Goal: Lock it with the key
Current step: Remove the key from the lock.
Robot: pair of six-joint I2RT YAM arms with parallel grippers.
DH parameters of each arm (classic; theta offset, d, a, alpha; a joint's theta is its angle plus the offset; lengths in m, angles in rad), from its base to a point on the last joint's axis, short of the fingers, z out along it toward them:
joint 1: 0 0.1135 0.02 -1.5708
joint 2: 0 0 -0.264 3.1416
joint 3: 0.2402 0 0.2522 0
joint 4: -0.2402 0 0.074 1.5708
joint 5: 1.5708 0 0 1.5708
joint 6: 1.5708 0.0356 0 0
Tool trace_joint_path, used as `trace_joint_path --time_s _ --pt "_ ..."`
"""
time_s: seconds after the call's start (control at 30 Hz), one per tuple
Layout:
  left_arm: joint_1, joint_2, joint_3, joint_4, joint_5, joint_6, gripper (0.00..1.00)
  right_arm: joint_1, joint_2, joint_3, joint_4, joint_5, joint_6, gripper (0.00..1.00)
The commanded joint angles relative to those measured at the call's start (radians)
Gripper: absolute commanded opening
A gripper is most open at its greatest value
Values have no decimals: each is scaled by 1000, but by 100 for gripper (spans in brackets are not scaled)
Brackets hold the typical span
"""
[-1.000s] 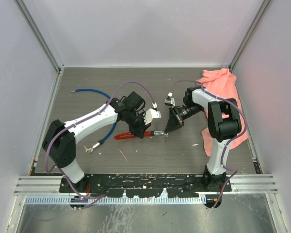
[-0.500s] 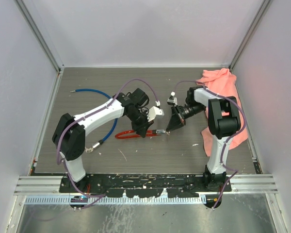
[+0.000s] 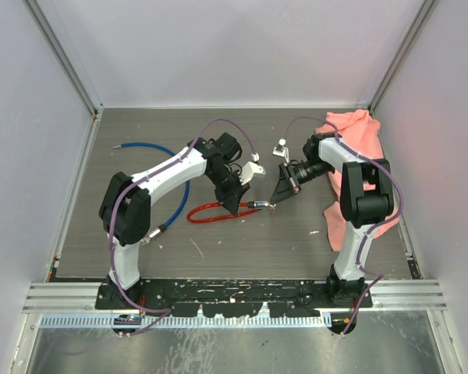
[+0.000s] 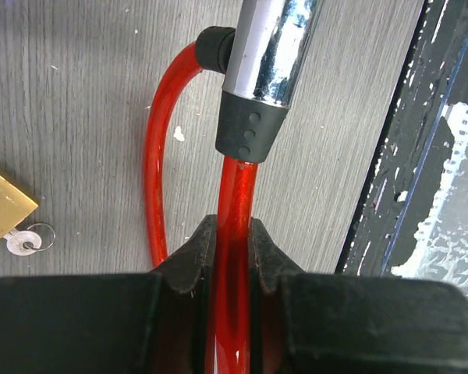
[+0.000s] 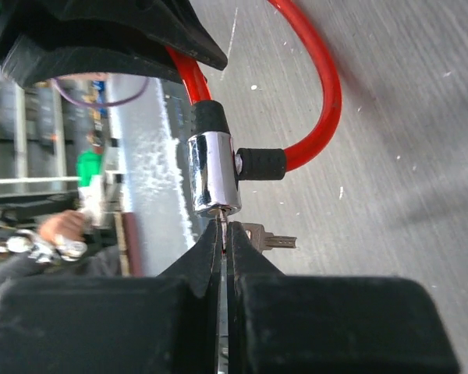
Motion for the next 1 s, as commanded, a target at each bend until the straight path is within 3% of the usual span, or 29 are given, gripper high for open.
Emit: trace_joint_path --time_s 0.0,0.17,0.3,0.53,0.97 --pt "6 21 31 -49 36 -5 0 14 -183 -36 203 72 -41 1" --pt "17 30 39 -47 62 -12 0 63 -422 -205 471 195 -97 1" --pt "28 32 39 -42 88 -15 0 124 -642 -373 628 250 -266 1" --pt "38 26 36 -44 121 -15 0 225 -862 -595 870 417 -552 1" --pt "69 1 8 -59 138 1 0 227 -905 -573 839 480 -610 1"
